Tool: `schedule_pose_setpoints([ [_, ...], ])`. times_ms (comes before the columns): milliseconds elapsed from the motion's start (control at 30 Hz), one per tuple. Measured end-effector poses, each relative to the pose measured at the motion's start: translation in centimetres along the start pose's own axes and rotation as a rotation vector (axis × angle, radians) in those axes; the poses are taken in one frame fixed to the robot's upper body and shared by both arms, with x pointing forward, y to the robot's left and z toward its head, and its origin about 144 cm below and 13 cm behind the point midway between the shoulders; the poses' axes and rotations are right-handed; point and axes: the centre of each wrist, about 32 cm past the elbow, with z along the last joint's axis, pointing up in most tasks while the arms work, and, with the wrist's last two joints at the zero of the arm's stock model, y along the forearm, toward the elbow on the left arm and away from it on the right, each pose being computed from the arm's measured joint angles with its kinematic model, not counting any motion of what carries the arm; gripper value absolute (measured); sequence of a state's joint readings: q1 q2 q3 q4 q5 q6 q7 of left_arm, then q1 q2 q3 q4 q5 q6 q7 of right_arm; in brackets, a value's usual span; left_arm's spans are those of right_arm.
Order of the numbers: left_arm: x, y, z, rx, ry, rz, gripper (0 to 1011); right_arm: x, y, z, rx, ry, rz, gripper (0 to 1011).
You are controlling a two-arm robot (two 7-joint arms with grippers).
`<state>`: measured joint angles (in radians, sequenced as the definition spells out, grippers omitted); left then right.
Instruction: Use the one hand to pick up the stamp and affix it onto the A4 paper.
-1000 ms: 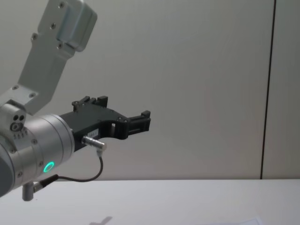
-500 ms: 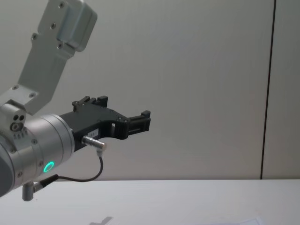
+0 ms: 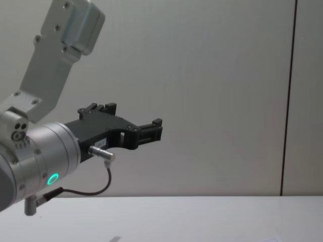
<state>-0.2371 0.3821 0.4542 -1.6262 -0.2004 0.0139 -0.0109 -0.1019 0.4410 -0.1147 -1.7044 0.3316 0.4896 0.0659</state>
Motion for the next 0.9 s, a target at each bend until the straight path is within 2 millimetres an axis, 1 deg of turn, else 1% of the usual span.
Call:
schedule_pose_setpoints([
  [267, 0.0, 0.0, 0.0, 0.0, 0.0, 0.0, 1001, 0.1, -0.1, -0.2, -0.004, 0.006, -0.007, 190],
  [433, 0.0, 0.0, 0.0, 0.0, 0.0, 0.0, 1001, 0.1, -0.3, -0.1, 0.014, -0.003, -0.011, 190],
  [533, 0.0, 0.0, 0.0, 0.0, 0.0, 0.0, 1001, 0.0, -0.6, 0.3, 0.034, -0.015, -0.018, 190],
  [900, 0.0, 0.0, 0.0, 0.0, 0.0, 0.0, 1001, -0.2, -1.9, 3.2, 0.178, -0.079, -0.028, 190],
])
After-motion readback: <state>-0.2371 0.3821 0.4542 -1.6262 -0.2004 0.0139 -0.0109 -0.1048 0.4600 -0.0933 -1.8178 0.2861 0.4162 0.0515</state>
